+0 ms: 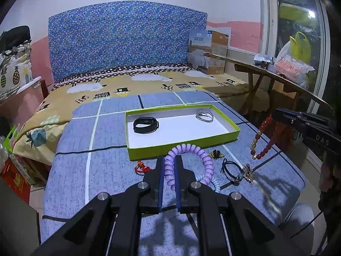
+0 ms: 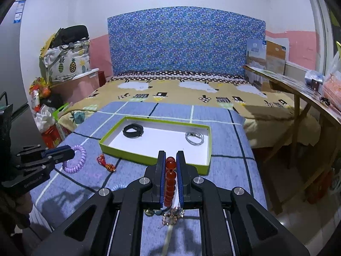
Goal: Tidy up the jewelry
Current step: 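Lower lavender coil into box with left gripper while right gripper releases red bracelet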
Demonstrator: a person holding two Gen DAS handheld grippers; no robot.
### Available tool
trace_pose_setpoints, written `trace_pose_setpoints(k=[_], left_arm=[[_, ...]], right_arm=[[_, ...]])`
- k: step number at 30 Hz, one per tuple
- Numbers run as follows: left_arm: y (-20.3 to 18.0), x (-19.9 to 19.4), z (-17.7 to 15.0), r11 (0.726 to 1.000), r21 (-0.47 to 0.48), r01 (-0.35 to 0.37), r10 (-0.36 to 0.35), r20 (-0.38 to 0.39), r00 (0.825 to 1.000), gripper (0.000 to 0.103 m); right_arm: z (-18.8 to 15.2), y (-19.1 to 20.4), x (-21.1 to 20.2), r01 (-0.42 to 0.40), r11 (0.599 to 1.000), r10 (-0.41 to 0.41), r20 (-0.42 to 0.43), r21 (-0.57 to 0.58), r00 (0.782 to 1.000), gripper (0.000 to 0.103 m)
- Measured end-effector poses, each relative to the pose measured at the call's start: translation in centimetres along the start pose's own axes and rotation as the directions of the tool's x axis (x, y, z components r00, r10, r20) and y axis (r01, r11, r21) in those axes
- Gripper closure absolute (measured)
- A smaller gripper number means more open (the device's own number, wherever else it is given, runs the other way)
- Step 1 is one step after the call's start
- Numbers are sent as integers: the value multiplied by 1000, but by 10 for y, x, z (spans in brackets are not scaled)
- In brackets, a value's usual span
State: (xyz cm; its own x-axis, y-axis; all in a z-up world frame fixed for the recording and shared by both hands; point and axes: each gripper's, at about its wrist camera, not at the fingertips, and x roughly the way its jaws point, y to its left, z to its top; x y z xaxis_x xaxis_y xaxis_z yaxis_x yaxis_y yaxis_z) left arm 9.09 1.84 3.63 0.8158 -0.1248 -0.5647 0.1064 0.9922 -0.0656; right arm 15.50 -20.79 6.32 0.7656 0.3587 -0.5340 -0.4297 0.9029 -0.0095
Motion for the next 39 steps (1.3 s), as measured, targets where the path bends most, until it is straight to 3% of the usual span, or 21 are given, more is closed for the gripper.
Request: trace_pose_setpoints(k=[20,39], left_arm=[[18,44,37,999,10,-33,33,-5,999,94],[38,117,43,998,11,-66,67,-89,994,94]], right_arm=[[38,-9,45,-13,1000,13,12,-15,1000,94],[37,-30,122,-25,999,28,-85,35,996,94]])
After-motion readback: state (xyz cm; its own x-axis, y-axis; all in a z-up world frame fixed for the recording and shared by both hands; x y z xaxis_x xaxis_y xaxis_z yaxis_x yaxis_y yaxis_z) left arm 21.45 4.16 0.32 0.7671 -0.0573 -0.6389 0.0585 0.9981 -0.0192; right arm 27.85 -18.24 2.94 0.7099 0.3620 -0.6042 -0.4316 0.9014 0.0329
